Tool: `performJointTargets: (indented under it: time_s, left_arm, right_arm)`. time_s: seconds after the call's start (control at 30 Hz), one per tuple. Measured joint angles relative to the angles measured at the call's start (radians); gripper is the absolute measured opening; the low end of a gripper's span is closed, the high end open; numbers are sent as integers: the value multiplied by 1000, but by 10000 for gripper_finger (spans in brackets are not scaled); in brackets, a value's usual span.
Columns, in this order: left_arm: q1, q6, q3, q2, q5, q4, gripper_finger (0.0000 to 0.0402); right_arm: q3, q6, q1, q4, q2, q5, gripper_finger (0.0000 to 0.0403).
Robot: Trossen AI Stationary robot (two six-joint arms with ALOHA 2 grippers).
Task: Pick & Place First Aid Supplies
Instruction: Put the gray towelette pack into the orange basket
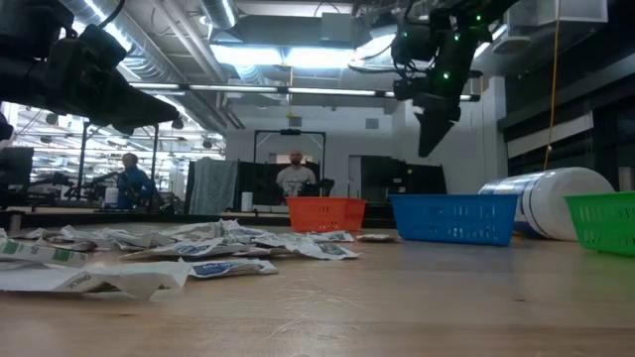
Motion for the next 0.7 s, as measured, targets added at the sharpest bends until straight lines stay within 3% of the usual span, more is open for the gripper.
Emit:
performJointTargets:
  time_s: [0.27,0.5,0.7]
  left_arm:
    - [0,0,0,0,0,0,93]
    - [0,0,0,0,0,0,92]
    - [0,0,0,0,0,0,91]
  right_arm:
    - [-50,-218,-70,4,1,1,129]
    - [-57,-255,-68,-56,1,154,129]
    - [-57,-265,-67,-62,28,165,129]
